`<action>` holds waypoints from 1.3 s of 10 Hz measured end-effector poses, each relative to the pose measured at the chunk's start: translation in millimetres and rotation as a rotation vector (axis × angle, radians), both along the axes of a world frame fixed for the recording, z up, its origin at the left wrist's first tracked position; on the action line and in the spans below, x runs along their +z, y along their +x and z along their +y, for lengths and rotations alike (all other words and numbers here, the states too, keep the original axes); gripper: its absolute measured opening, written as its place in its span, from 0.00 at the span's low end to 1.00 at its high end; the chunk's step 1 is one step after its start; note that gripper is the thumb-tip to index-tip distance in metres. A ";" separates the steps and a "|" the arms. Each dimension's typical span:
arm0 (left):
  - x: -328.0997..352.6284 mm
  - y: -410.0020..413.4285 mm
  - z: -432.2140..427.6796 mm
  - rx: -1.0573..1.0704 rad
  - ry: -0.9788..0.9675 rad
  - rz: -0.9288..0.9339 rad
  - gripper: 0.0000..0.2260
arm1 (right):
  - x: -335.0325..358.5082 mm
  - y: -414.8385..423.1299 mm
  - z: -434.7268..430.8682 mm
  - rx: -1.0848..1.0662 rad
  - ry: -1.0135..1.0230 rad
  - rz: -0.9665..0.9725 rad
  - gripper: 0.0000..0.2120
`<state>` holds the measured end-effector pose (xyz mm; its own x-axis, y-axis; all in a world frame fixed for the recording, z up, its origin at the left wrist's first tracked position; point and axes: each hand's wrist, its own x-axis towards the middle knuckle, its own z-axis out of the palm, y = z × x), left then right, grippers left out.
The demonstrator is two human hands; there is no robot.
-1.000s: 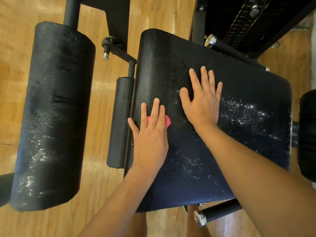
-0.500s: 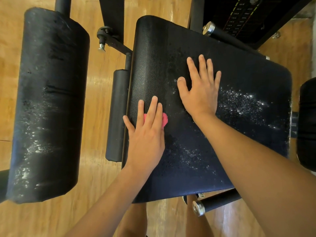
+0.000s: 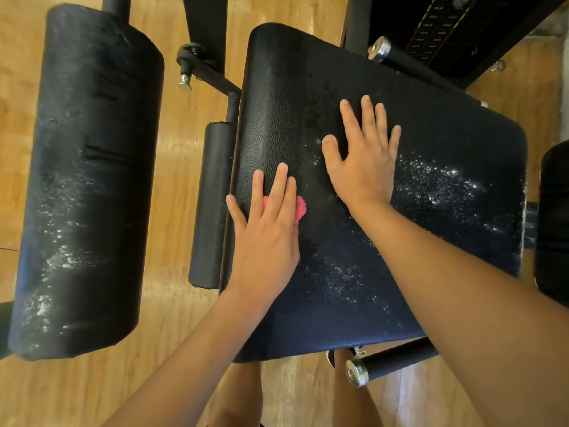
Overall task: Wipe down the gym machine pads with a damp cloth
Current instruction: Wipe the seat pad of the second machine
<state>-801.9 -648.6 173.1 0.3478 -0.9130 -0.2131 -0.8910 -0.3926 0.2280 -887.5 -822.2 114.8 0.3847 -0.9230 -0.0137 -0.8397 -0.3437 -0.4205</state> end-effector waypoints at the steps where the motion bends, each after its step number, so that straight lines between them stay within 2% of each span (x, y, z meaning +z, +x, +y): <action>1: 1.0 -7.6 17.3 0.016 0.010 0.025 0.28 | -1.0 -0.6 0.0 0.000 -0.001 -0.006 0.29; 3: 3.3 -29.3 72.3 0.027 0.051 0.046 0.33 | -1.2 -0.6 -0.7 0.004 0.004 0.005 0.30; 7: 4.4 -15.0 44.1 -0.012 0.051 0.008 0.30 | -1.7 -0.8 -0.3 0.003 0.009 0.009 0.30; 9: 1.4 -27.2 62.1 0.035 0.034 0.018 0.32 | -1.0 -1.5 -0.5 0.006 0.021 0.012 0.30; 11: -1.8 -51.0 102.4 0.040 0.071 0.024 0.29 | -0.8 -1.0 -0.9 0.013 0.018 0.001 0.30; 13: -4.2 -51.0 98.9 0.051 0.076 0.044 0.29 | 6.5 -1.8 -0.5 0.058 0.069 0.033 0.29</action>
<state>-852.9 -549.7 169.0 0.3818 -0.8751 -0.2974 -0.8594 -0.4545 0.2340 -889.3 -822.7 121.3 0.4354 -0.8957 -0.0900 -0.8330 -0.3630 -0.4175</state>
